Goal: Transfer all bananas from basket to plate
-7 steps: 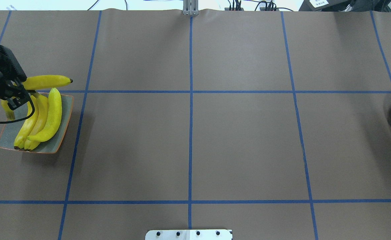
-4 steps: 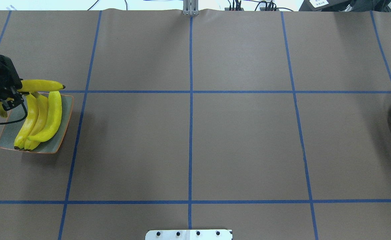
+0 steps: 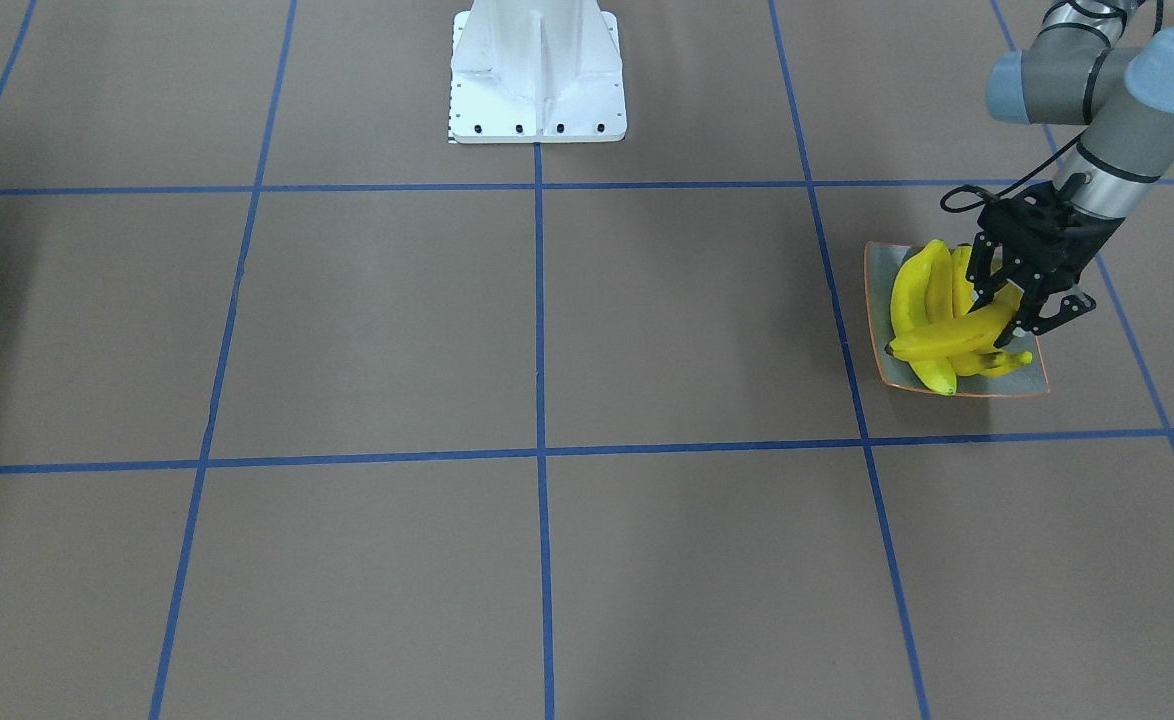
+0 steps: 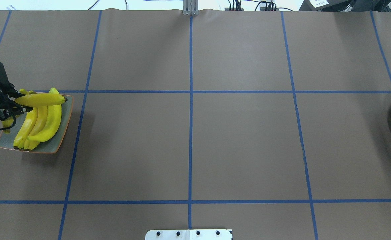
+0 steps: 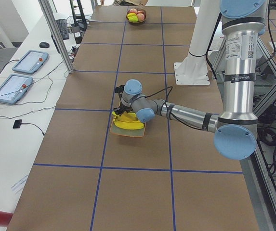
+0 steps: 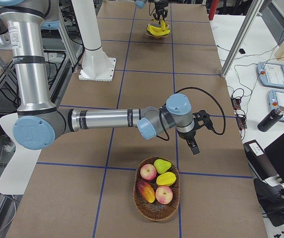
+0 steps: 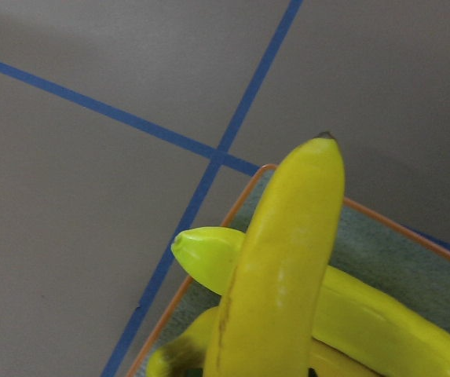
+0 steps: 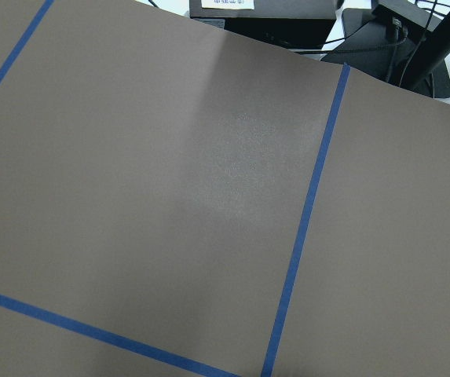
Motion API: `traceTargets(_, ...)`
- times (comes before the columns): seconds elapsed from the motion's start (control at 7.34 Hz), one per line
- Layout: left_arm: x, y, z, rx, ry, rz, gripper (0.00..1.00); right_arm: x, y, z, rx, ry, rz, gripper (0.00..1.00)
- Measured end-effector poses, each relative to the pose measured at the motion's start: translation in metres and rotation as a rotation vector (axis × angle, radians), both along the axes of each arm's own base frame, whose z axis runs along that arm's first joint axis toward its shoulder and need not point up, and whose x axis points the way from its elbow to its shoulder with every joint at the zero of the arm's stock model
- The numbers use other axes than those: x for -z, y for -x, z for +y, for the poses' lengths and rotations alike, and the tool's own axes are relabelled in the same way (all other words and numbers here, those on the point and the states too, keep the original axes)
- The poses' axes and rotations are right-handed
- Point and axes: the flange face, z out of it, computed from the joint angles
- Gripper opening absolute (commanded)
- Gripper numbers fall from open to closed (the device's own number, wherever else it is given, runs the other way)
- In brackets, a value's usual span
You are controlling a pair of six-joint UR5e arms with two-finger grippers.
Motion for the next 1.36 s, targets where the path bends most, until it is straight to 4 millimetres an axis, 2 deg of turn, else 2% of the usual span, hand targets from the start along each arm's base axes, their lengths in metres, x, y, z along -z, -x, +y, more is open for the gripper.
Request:
traceTargets(0.14,-0.002,0.003,0.001,-0.006,0.012,0.009,0.00,0.001,0.000,-0.001,-0.003,0.001,-0.001,1.00)
traceTargets(0.27,-0.005,0.003,0.000,-0.009,0.021,0.009,0.22,0.001,0.000,-0.001,-0.004,0.001,-0.002,1.00)
traceTargets(0.41,-0.010,0.002,0.000,-0.012,0.030,0.004,0.57,0.002,0.000,-0.001,-0.005,0.002,-0.003,1.00)
traceTargets(0.54,-0.016,-0.001,-0.002,-0.014,0.041,-0.003,1.00,0.002,0.000,-0.001,-0.005,0.002,-0.003,1.00)
traceTargets(0.82,-0.024,-0.002,-0.002,-0.015,0.058,-0.009,1.00,0.001,0.000,0.000,-0.001,0.004,-0.009,1.00)
traceTargets(1.09,-0.019,0.012,-0.008,0.051,0.126,0.019,1.00,-0.002,0.000,0.003,0.004,0.007,-0.012,1.00)
traceTargets(1.23,-0.011,0.032,-0.019,0.116,0.191,0.058,1.00,-0.004,-0.001,0.004,0.003,0.010,-0.014,1.00)
traceTargets(1.36,-0.003,0.064,-0.032,0.184,0.268,0.095,1.00,-0.006,-0.004,0.006,0.000,0.015,-0.016,1.00)
